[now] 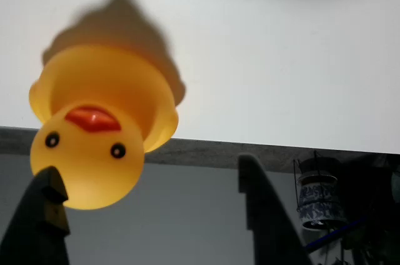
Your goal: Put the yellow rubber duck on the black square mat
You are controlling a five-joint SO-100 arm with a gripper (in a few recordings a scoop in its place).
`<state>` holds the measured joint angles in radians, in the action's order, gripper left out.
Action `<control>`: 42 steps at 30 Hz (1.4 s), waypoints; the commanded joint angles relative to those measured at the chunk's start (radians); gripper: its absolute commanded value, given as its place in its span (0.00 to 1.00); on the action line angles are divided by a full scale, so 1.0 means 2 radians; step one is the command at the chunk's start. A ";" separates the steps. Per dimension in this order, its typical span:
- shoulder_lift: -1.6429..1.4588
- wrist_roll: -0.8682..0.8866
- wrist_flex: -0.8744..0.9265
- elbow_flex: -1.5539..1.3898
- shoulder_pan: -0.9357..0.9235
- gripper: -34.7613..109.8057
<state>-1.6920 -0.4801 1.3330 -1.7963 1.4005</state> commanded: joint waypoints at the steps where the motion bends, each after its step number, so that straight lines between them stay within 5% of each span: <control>1: -0.013 -0.005 -0.001 0.018 -0.018 0.46; 23: -0.047 -0.005 -0.002 0.067 -0.010 0.47; 30: 0.042 -0.004 -0.002 0.103 0.081 0.47; 42: 0.051 -0.004 -0.002 0.127 0.090 0.47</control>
<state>-1.5831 -0.4725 1.3346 -1.5831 1.5493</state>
